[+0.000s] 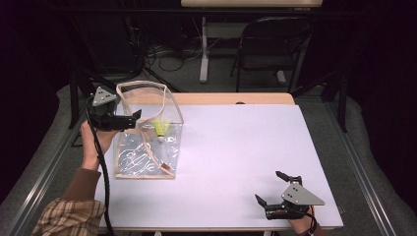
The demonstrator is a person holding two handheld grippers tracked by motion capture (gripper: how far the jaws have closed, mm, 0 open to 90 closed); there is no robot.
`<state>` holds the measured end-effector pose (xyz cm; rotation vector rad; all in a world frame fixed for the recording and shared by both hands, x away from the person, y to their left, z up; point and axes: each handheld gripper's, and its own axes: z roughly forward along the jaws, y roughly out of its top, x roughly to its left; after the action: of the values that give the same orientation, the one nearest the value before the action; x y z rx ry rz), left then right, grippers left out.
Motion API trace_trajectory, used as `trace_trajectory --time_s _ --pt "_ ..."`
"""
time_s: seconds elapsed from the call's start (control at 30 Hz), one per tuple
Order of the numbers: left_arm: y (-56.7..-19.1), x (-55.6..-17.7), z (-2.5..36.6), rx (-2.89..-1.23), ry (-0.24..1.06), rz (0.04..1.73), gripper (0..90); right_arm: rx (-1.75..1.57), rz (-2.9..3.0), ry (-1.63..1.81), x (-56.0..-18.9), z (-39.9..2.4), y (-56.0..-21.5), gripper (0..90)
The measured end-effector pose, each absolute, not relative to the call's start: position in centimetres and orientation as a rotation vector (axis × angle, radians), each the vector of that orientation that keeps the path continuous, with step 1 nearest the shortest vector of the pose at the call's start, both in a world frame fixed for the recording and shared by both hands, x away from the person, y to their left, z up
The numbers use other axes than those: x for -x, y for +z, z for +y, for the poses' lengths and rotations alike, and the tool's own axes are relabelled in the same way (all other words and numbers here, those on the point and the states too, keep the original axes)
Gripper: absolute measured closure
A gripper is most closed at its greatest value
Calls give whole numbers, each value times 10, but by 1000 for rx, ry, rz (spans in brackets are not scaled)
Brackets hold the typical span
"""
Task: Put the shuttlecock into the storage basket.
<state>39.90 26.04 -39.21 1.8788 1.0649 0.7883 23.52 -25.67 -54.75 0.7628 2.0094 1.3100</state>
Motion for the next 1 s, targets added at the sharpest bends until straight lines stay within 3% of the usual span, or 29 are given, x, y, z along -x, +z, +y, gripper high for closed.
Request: trace_trajectory --time_s 1.0 --pt "-425 -318 253 -1857 811 969 2 -756 2010 1299 -234 -254 -546 8"
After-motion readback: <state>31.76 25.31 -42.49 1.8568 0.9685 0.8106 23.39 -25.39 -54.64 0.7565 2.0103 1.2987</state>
